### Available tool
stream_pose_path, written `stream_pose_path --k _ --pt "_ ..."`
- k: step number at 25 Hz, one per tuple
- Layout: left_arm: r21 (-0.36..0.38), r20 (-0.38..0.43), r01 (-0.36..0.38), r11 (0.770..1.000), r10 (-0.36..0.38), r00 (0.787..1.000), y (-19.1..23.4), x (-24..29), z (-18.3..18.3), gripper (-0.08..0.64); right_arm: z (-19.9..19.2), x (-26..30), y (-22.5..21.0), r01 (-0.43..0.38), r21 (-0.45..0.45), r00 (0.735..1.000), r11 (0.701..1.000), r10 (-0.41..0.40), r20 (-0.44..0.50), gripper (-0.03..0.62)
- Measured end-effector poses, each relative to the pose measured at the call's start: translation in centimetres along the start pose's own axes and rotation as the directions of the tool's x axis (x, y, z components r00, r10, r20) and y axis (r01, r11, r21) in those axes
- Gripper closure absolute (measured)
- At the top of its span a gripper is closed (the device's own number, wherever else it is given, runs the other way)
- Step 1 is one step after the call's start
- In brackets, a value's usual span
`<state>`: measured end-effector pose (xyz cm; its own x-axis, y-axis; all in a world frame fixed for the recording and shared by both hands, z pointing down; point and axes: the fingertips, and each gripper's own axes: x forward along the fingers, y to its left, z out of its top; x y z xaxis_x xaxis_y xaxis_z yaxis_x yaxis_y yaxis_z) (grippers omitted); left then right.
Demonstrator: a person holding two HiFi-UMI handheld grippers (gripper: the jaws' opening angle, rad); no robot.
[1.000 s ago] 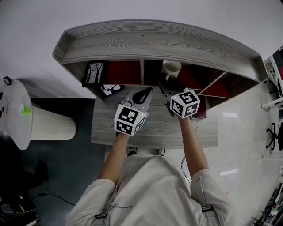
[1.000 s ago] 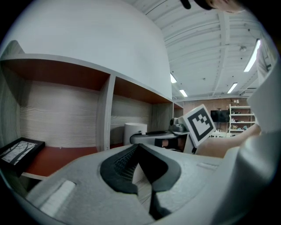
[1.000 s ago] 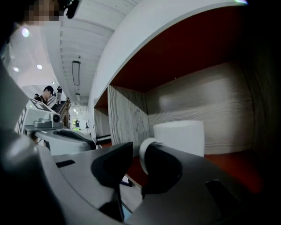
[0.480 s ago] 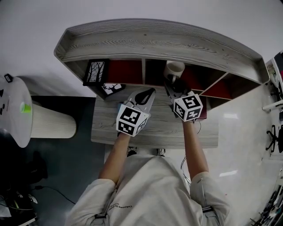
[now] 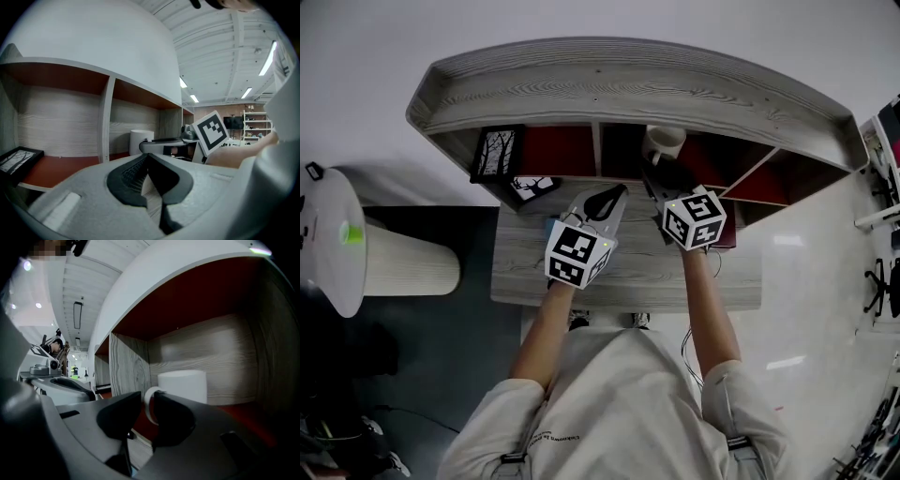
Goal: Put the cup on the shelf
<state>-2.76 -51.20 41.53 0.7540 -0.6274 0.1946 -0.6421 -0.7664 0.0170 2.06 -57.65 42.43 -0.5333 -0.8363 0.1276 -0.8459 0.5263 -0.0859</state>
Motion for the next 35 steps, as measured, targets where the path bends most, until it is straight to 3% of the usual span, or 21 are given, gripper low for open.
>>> stream_pose_path --k 17,35 --pt "0.011 -0.005 0.004 1.000 -0.004 1.000 -1.0 0.5 0.3 0.551 0.1 -2.5 -0.7 0.021 -0.010 1.000 1.000 -0.021 0.023 0.494" --pt "-0.007 -0.010 -0.037 0.999 0.037 0.999 -2.3 0.1 0.1 0.551 -1.9 -8.1 -0.8 0.072 0.057 0.997 0.996 -0.074 0.034 0.503"
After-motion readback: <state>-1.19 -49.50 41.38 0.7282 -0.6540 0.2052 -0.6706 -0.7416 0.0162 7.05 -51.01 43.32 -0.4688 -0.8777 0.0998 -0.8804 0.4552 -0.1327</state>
